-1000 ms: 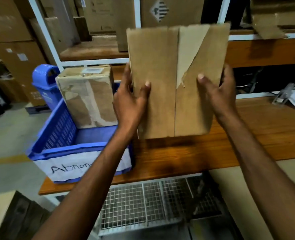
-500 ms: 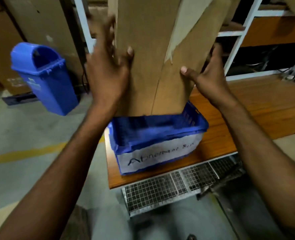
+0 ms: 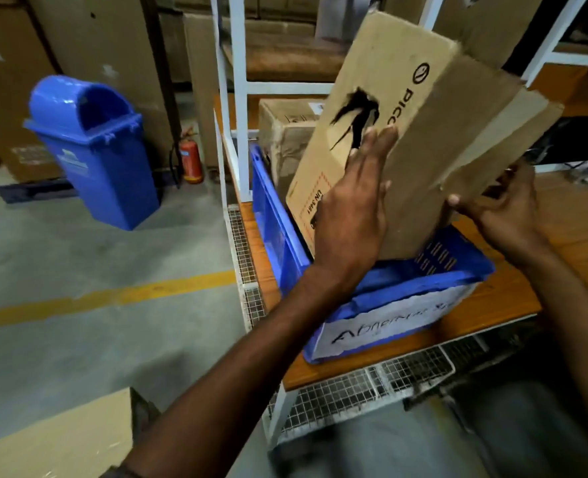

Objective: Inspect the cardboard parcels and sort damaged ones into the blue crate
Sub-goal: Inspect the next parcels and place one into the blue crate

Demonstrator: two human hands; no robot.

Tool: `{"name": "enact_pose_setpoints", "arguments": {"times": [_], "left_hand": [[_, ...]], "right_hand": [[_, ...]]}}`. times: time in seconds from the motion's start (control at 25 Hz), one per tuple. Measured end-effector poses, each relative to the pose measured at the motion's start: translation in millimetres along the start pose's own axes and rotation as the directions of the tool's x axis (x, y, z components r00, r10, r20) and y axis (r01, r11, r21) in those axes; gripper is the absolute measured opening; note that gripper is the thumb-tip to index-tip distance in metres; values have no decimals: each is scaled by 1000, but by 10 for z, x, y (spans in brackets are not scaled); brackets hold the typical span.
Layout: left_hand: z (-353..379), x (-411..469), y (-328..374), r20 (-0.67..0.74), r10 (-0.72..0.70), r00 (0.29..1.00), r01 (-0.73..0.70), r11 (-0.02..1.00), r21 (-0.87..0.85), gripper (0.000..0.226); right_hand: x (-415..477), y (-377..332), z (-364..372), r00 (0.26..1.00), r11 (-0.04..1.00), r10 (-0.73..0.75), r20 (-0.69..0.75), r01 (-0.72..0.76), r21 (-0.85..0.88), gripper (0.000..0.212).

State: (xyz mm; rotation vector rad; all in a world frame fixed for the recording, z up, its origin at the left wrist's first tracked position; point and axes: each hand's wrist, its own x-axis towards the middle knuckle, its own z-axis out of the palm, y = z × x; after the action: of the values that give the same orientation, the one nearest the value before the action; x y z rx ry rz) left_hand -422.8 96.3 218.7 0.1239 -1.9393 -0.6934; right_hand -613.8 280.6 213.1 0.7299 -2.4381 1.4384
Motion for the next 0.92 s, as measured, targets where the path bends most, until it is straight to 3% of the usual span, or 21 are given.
{"name": "enact_pose_setpoints", "arguments": {"times": [0.2, 0.36, 0.56, 0.92], "left_hand": [[12, -94, -329, 14, -183, 983, 183, 983, 5, 69], [-76, -276, -751, 7, -350, 937, 350, 937, 12, 54], [-174, -465, -887, -94, -353, 931, 365, 899, 241, 22], [-197, -569, -927, -97, -458, 884, 467, 871, 152, 29]], "right_hand": [[25, -18, 225, 991, 989, 78, 106, -64, -134, 92], [-62, 54, 638, 987, 969, 142, 74, -124, -213, 93], [-38, 67, 874, 980, 874, 165, 113, -92, -476, 103], [-65, 63, 910, 954, 934, 245, 175, -184, -307, 84]]}}
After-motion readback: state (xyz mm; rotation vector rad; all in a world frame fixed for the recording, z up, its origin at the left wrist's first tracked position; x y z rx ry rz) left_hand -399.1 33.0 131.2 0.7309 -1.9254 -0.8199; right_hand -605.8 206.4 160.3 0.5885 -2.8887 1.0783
